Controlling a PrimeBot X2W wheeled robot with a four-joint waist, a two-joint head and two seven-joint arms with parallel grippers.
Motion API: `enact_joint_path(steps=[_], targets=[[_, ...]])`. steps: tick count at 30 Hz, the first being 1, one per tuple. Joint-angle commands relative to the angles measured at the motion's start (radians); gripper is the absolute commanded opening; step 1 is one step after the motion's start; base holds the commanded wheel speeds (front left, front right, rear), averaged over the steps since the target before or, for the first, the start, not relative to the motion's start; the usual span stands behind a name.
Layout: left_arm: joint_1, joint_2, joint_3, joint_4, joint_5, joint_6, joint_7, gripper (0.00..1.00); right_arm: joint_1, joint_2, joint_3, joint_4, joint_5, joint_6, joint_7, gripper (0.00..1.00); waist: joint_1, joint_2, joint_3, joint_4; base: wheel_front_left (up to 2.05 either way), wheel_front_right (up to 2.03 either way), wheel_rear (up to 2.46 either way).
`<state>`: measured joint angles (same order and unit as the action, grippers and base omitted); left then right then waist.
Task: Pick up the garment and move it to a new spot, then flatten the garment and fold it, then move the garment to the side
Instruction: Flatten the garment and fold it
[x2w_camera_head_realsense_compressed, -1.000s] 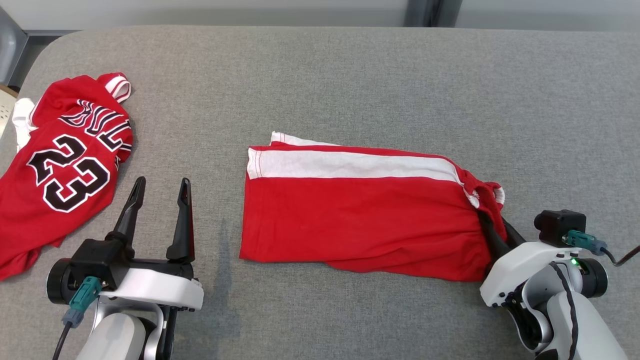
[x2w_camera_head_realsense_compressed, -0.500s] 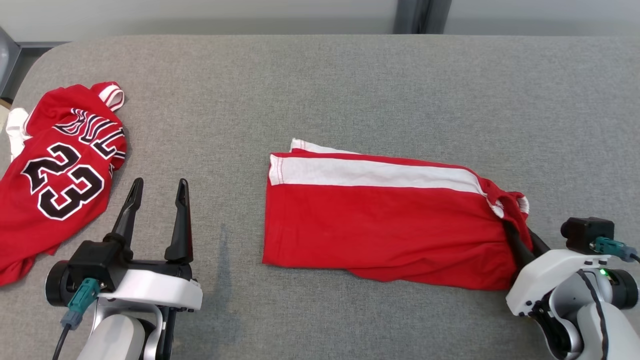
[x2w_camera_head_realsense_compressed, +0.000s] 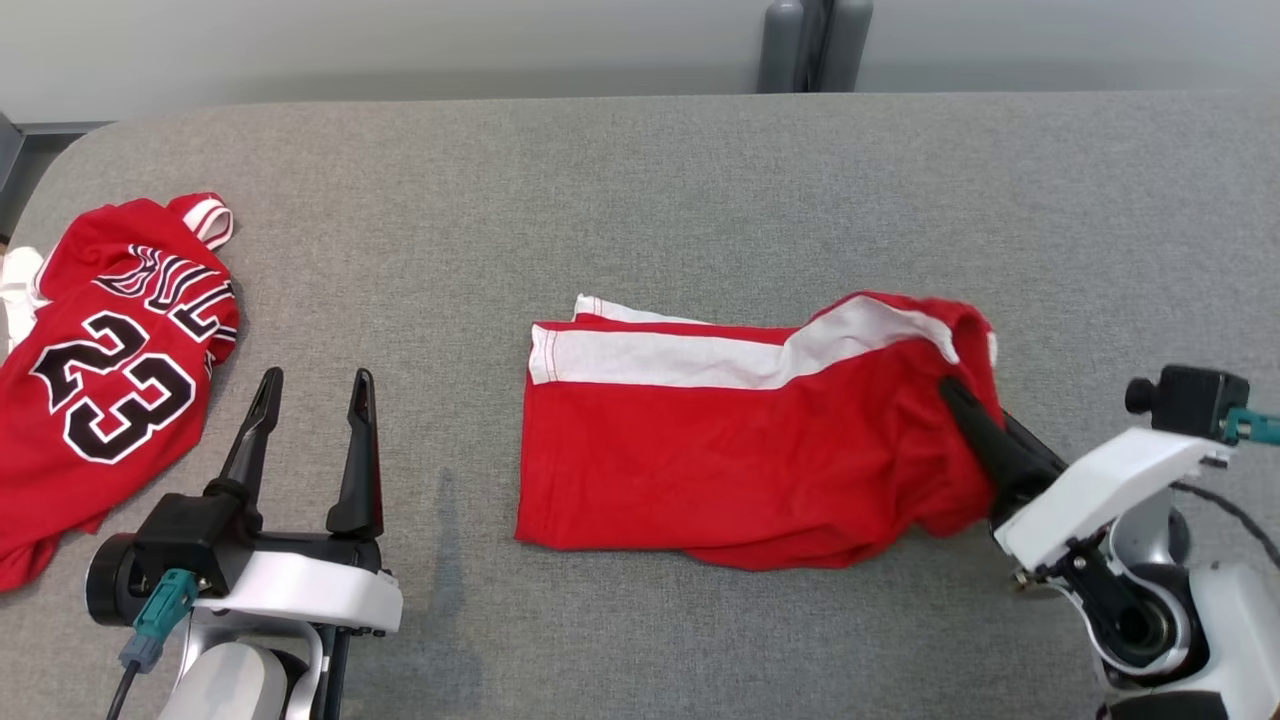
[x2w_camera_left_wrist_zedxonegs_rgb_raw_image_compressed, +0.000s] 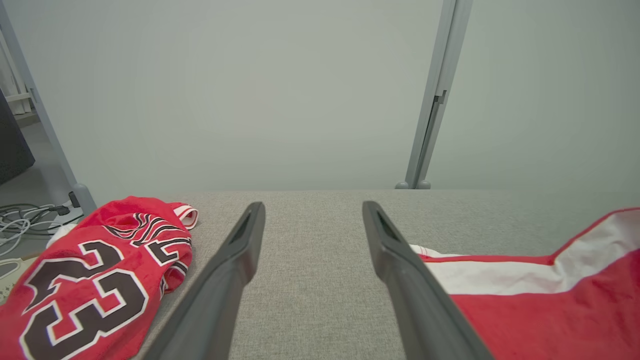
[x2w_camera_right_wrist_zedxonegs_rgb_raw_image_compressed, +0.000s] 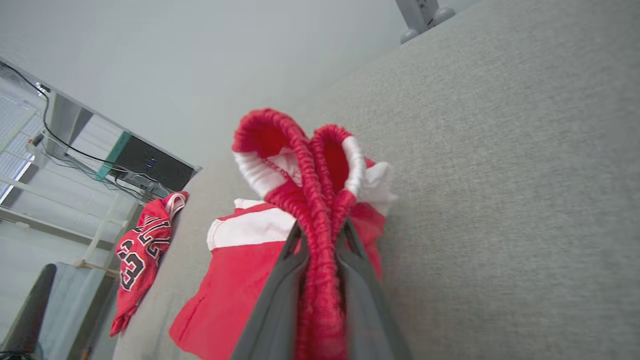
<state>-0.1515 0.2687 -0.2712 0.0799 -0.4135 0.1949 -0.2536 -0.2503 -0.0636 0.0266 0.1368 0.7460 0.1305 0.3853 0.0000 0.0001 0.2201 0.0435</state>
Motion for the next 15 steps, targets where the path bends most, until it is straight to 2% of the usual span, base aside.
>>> enact_joint_path(steps=[1, 4, 6, 10, 15], targets=[[0.002, 0.007, 0.002, -0.003, 0.004, 0.004, 0.002, 1.0, -0.015, 0.0, -0.001, -0.012, 0.041, 0.0, 0.018, 0.0, 0.0, -0.0001, -0.002, 0.001, 0.0, 0.0, 0.0], [-0.002, 0.008, -0.005, -0.003, 0.004, 0.0, 0.003, 1.0, -0.046, 0.011, 0.015, -0.017, 0.186, 0.0, 0.063, 0.0, 0.0, -0.0001, -0.005, 0.01, 0.0, 0.0, 0.0], [-0.007, 0.004, -0.011, 0.0, 0.003, -0.003, 0.004, 1.0, -0.07, 0.013, 0.064, 0.005, 0.309, 0.0, 0.05, 0.0, 0.0, -0.0001, -0.007, 0.024, 0.0, 0.0, 0.0], [-0.019, -0.004, -0.023, 0.011, 0.001, -0.009, 0.005, 1.0, -0.135, 0.01, 0.21, 0.09, 0.503, 0.001, -0.012, 0.0, 0.0, -0.0001, -0.006, 0.059, 0.0, 0.0, 0.0], [-0.042, -0.021, -0.039, 0.043, -0.004, -0.029, -0.002, 1.0, -0.241, 0.01, 0.407, 0.237, 0.629, 0.001, -0.113, 0.0, 0.0, -0.0001, 0.001, 0.118, 0.0, 0.0, 0.0]])
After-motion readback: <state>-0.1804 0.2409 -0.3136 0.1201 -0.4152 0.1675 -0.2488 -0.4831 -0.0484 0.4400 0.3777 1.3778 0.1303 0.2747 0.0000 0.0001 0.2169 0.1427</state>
